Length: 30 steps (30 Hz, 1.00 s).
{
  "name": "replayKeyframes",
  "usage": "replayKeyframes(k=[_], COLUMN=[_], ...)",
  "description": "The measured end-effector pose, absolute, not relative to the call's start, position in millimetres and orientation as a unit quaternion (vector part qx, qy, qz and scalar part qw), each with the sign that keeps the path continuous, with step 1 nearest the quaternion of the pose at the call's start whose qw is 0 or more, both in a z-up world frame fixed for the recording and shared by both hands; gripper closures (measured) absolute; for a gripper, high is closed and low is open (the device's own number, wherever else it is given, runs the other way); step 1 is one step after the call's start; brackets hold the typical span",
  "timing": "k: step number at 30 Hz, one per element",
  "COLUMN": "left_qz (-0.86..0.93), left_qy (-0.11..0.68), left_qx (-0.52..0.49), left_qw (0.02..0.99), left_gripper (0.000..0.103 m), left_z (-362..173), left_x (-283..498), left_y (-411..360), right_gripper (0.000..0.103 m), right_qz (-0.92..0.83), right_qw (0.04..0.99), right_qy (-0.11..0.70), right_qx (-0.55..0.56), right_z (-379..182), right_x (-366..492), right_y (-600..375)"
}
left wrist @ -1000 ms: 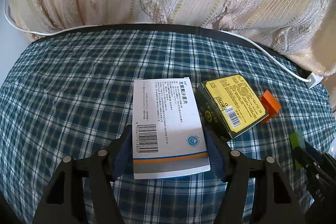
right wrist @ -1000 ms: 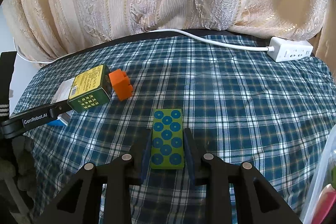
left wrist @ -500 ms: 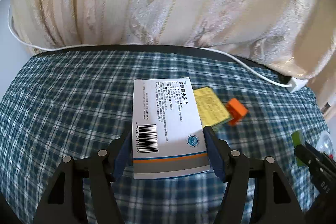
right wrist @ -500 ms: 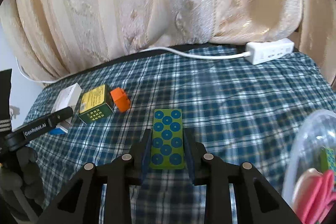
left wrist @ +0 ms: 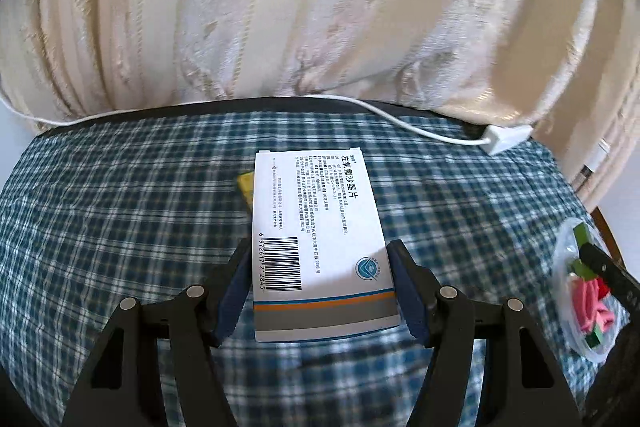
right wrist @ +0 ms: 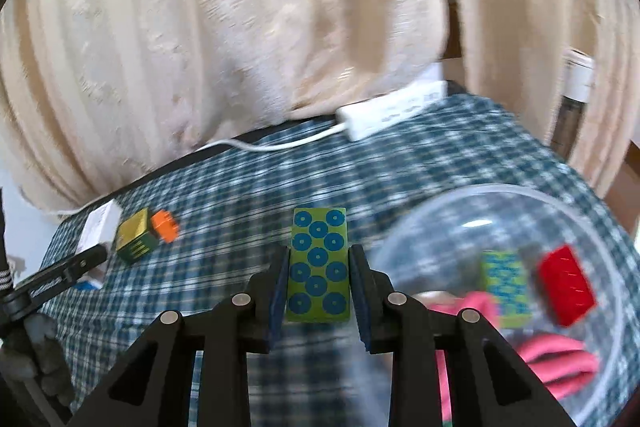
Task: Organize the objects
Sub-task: 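Carry the medicine box with the left tool while the right tool carries the dotted brick to the bowl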
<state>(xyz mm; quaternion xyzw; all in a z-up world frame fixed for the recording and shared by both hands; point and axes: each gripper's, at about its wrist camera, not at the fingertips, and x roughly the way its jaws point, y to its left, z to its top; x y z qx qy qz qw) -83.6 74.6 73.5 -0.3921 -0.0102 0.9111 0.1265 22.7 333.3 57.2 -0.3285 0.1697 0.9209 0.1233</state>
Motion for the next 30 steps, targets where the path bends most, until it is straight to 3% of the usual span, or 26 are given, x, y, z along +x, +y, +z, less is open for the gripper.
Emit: replayKeyframes(k=[11,30], left_qz=[0.905,0.887], left_qy=[0.023,0.069], left_qx=[-0.388,-0.384], left_qw=[0.175,0.247], left_gripper=[0.036,0.036], left_z=[85,95], left_x=[-57,-23], left_y=[132,222], right_gripper=[0.072,0.071], right_qz=[0.908,0.899], right_qw=[0.183,0.174], right_qy=[0.196,0.217], right_qx=[-0.322,-0.339], right_z=[51,29], right_x=[64,84], right_y=[401,438])
